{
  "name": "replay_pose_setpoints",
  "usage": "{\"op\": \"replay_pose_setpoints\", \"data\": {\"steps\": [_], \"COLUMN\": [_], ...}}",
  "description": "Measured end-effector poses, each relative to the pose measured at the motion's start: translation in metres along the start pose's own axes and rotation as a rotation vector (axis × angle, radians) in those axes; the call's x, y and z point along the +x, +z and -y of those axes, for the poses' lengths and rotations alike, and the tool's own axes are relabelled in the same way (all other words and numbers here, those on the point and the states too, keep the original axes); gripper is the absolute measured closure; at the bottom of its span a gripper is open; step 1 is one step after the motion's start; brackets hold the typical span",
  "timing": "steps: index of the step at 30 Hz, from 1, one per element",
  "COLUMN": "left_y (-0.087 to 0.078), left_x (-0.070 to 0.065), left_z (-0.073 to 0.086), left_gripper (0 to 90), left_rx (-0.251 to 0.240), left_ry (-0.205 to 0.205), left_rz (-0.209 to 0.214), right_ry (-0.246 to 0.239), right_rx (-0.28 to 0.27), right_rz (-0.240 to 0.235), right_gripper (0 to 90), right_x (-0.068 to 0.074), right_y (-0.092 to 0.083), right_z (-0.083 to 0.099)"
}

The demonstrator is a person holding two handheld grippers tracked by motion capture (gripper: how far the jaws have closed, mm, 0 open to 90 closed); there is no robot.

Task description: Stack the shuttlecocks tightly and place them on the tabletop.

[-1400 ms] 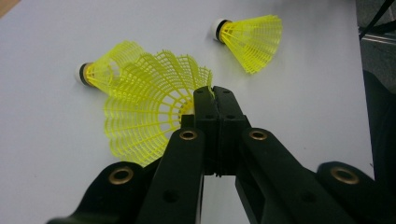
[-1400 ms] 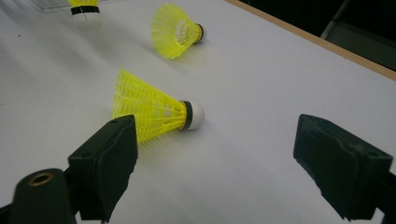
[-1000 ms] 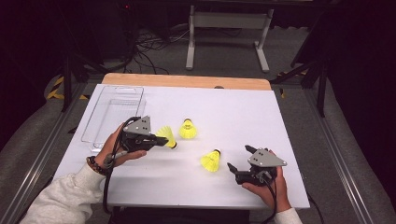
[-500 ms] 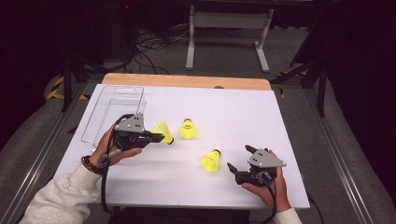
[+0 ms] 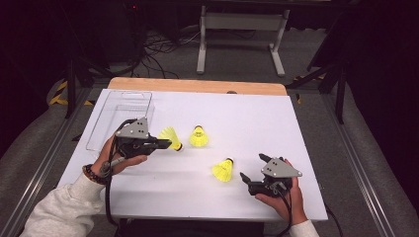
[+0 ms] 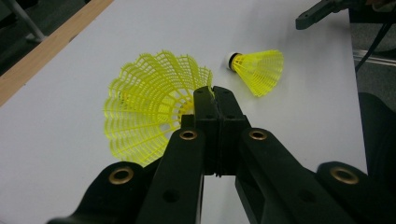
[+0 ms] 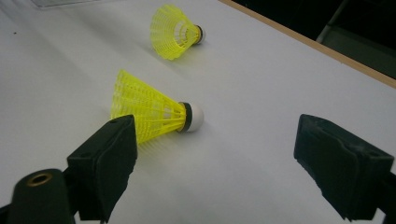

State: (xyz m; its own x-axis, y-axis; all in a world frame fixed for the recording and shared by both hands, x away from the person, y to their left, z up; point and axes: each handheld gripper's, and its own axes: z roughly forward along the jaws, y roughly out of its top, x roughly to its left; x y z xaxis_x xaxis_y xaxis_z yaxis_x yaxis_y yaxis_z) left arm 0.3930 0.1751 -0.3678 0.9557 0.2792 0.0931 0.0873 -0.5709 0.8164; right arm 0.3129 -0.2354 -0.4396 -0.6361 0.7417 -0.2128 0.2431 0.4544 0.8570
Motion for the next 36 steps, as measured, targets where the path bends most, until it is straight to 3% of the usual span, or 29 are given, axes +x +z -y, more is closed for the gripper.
{"op": "replay_pose_setpoints", "data": {"steps": [10,13,15,20,21,24,26,28,33,36], "left_y": [0.001,0.006,0.007,0.012,0.014,0.018,0.02,0.024,0.035,0.044], "left_x": [0.0,-0.001,0.001,0.009,0.012,0.013,0.016,0.018,0.021,0.02], "left_z": [0.0,0.002,0.003,0.009,0.011,0.012,0.013,0.014,0.016,0.014], "left_gripper": [90.0,89.9,89.9,89.9,89.9,89.9,89.9,89.9,89.7,89.6], "left_rx": [-0.014,0.041,0.056,0.128,0.164,0.228,0.252,0.293,0.325,0.343], "left_ry": [-0.008,0.002,-0.014,-0.032,-0.045,-0.032,-0.042,-0.039,-0.049,-0.033], "left_rz": [-0.016,-0.064,-0.057,-0.09,-0.091,-0.127,-0.121,-0.141,-0.115,-0.096], "right_ry": [-0.001,-0.002,-0.004,-0.005,-0.006,-0.007,-0.009,-0.01,-0.012,-0.018], "right_rx": [0.005,0.007,0.011,0.016,0.019,0.024,0.027,0.034,0.046,0.052], "right_rz": [-0.003,-0.005,-0.008,-0.014,-0.016,-0.017,-0.02,-0.023,-0.029,-0.03], "right_gripper": [14.1,14.1,14.1,14.1,14.0,14.0,14.0,14.0,13.6,13.4], "right_x": [0.0,0.001,0.001,0.001,0.001,0.002,0.002,0.002,0.003,0.003], "right_y": [0.001,0.001,0.002,0.002,0.003,0.003,0.004,0.005,0.007,0.008], "right_z": [0.0,0.0,0.0,0.001,0.001,0.001,0.001,0.002,0.002,0.002]}}
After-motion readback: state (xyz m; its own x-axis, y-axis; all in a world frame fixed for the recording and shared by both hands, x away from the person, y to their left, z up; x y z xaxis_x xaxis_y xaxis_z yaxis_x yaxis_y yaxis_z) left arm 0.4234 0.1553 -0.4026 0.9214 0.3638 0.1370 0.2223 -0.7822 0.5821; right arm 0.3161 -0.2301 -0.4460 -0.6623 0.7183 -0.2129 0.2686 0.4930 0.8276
